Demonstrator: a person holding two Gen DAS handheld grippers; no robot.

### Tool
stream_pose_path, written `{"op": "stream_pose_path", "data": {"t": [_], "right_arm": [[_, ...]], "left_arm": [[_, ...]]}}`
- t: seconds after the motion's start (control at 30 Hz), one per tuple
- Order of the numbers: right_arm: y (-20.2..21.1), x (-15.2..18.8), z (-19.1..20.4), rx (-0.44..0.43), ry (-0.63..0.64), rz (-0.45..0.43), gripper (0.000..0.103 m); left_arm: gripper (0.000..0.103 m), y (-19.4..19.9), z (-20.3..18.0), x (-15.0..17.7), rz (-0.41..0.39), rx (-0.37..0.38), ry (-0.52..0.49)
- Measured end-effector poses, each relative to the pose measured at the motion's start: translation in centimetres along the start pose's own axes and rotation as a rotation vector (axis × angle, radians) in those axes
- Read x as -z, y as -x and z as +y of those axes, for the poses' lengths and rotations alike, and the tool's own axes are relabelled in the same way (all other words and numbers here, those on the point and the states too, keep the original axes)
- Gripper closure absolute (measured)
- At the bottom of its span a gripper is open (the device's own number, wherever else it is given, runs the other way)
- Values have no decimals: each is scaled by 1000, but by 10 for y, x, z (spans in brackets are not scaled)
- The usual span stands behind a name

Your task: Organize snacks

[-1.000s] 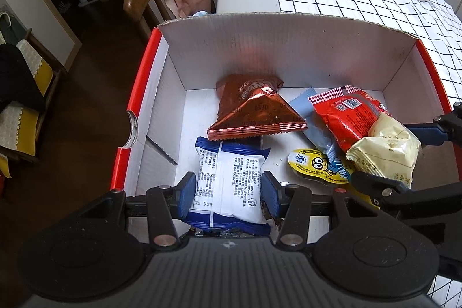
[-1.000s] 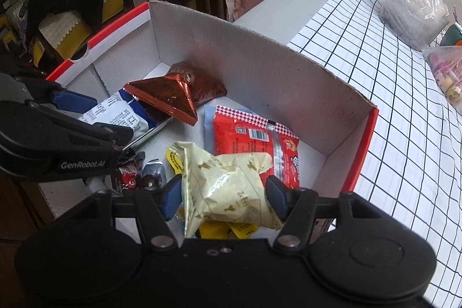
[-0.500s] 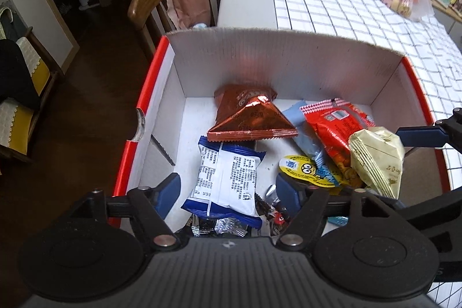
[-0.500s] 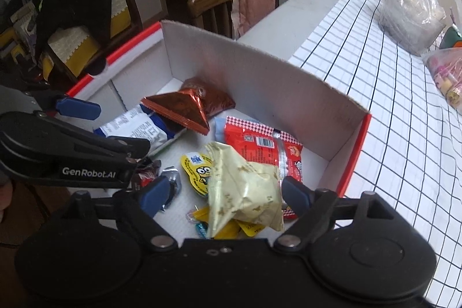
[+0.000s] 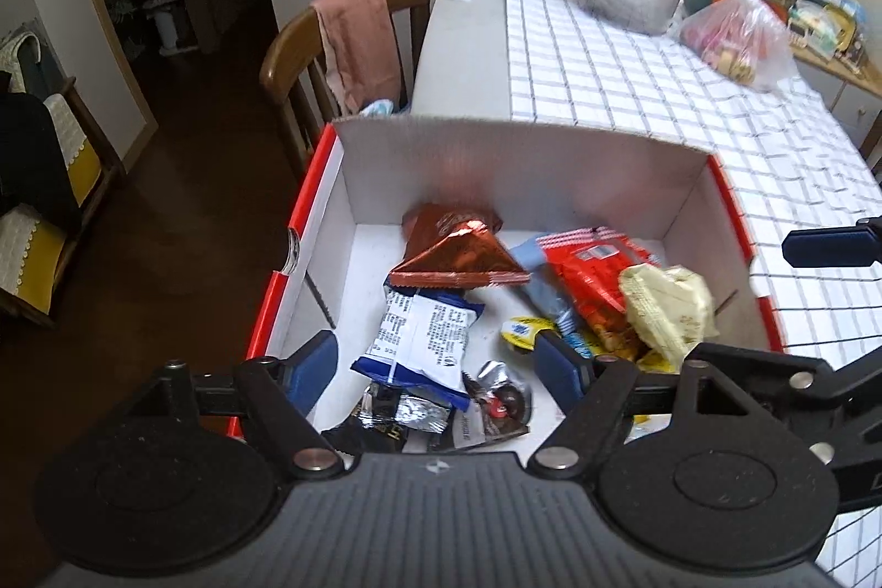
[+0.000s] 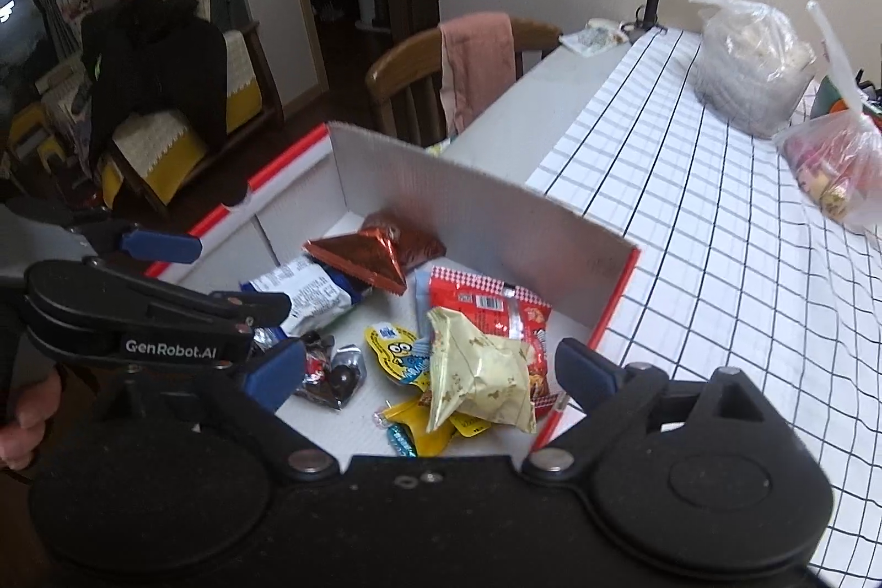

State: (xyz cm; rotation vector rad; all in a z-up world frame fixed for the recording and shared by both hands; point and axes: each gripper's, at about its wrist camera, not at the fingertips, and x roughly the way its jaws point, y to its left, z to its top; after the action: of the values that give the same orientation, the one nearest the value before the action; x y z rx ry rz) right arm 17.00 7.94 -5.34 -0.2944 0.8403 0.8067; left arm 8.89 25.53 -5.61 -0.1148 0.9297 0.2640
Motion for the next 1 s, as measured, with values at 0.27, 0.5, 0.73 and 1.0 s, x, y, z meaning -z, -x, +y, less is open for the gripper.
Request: {"op": "stream_pose_path", "data": {"t": [0.27,0.5,0.73,1.0], "right_arm": [[35,3,-4,-9,-38,-74,0],[61,9,-9,-7,-64,-135,0],[78,20,-19,-28,-115,-180,0],[92,35,-22,-39,-156,-211,0]], "left_arm": [[17,36,-8,6,-78,55,12],[6,63,-16,13,-141,91,16],[2,81,-21,16,-181,111,22],[2,98,-23,23,-219,107,37]]}}
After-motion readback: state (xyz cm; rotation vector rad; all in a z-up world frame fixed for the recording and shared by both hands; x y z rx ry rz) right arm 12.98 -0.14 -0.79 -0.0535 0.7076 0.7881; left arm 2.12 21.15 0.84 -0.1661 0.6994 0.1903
